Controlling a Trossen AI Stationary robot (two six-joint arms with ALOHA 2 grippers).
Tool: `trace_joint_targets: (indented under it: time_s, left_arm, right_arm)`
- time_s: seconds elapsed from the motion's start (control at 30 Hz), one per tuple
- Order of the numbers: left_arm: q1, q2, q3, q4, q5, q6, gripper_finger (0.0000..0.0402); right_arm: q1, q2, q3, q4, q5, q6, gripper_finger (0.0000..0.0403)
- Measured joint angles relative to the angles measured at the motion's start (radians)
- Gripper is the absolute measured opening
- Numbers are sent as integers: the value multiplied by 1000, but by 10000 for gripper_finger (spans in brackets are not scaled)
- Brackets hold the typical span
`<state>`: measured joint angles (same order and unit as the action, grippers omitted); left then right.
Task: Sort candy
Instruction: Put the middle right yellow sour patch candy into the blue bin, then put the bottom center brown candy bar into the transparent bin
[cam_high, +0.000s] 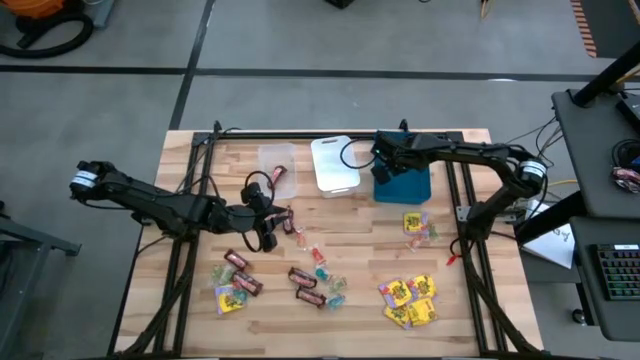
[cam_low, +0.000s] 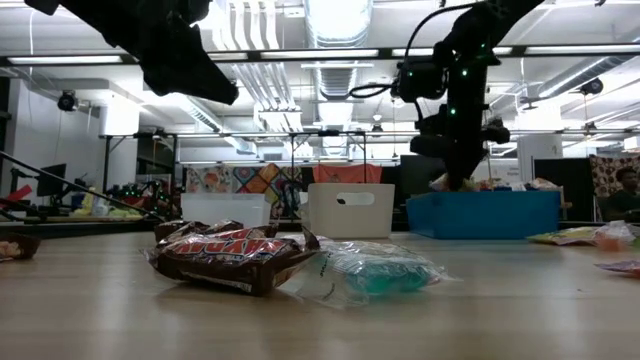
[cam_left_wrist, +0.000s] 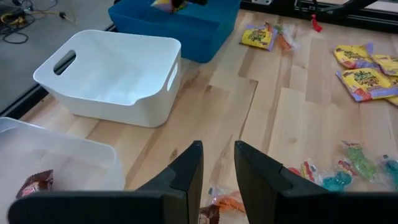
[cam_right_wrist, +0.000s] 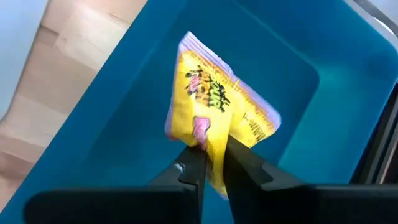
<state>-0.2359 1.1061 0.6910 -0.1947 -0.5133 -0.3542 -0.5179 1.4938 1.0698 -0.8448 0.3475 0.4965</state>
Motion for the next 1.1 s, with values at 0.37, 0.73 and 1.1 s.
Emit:
trace_joint_targets:
  time_s: [0.37,0.73,1.1]
  left_arm:
    - [0,0,0,-4,1,-16,75]
    - [-43,0,0,-150,118,-211,75]
    - [-182,0,0,-269,218,-424,75]
  right_arm:
    - [0,-5,0,6,12,16,79]
    - [51,-124,0,-34,-76,25,79]
    - [382,-335,-3,-32,-112,87,79]
